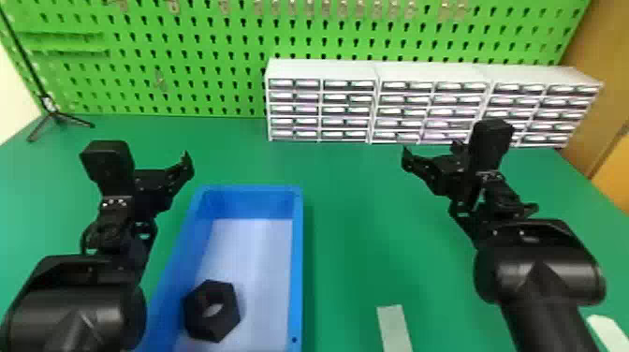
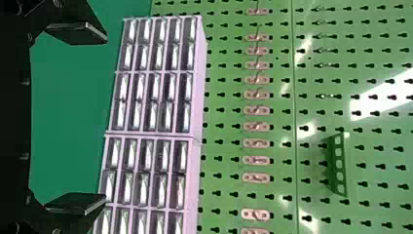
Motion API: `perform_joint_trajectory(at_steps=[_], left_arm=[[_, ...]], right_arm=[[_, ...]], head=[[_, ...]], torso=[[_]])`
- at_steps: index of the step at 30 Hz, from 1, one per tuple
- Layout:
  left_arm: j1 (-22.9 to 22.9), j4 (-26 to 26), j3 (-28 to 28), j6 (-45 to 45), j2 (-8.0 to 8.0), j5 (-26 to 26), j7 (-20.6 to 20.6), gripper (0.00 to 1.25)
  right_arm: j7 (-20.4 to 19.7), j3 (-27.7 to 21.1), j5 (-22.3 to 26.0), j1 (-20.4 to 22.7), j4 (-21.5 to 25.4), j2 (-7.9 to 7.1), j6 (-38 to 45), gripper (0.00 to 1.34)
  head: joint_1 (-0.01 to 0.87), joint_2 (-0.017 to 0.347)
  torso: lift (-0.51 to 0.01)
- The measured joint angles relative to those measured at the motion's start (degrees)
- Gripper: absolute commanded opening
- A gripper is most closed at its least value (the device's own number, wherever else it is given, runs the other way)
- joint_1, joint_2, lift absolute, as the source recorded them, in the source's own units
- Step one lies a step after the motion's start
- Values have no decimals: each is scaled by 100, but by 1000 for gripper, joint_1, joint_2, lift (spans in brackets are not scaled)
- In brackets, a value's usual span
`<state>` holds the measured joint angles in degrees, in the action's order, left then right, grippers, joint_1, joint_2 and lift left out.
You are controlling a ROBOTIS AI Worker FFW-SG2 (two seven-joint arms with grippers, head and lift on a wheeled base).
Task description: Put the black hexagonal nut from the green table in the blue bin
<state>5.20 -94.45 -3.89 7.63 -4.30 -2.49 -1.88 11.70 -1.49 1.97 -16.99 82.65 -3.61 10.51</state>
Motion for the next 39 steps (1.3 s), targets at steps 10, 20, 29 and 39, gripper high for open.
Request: perform_joint_trajectory(at_steps=[10,20,29,39], left_arm=[[-2,-2,54,79,1,-13,-53,1081],[-29,-3,17,72,1,-61,-53,1083],[-45,4,36,63,0,-115,-49,1085],[-54,6,83,63,0,-142,-49,1085]], right_arm=[[-303,13,-164,107,46,37,-261,1183],[-767,138,-192,276,50,68,-495,1183],[-876,130,-155,365,50,106,-583,1183],[-881,76,-142,439,50,124,-662,1183]], head=[[683,28],[683,28],[683,28],[683,28]], torso=[[-96],[-96],[-96],[-96]])
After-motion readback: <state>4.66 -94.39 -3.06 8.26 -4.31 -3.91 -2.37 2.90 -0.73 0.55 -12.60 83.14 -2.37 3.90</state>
